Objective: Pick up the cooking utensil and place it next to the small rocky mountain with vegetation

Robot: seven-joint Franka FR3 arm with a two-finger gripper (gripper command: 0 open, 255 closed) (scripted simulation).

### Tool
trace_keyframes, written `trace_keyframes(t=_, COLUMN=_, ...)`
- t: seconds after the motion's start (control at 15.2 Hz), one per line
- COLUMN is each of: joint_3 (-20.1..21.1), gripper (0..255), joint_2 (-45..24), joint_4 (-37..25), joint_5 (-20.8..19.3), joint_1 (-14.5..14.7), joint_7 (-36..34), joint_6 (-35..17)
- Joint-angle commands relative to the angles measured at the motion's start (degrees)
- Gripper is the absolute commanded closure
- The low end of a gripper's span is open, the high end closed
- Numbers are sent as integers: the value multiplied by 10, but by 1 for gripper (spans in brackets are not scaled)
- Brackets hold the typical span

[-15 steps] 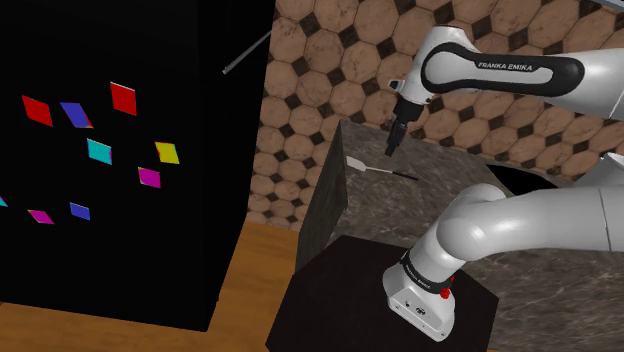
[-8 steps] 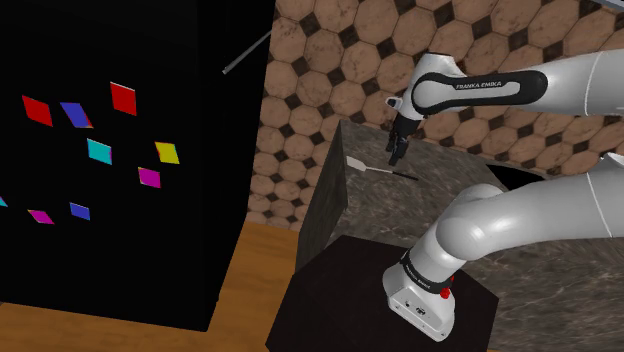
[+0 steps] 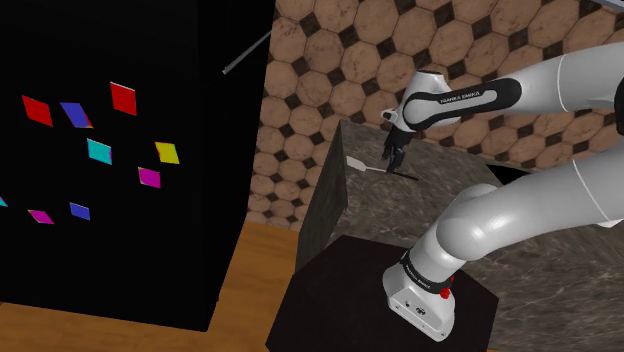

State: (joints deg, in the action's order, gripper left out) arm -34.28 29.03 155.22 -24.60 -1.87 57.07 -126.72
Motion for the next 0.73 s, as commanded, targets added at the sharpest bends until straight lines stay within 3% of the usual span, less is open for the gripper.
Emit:
trace_keyframes(t=0.0, joint_3=-7, gripper=0, joint_2=-15, joint_4=7, joint_5=-2, joint_1=2, joint_7=0, joint_6=-22)
trace_keyframes(t=0.59, joint_3=-9, gripper=0, joint_2=-18, joint_4=9, joint_5=-2, joint_1=2, joint_7=0, joint_6=-28)
trace_keyframes(t=0.66, joint_3=-9, gripper=255, joint_2=-18, joint_4=9, joint_5=-2, joint_1=2, joint_7=0, joint_6=-28)
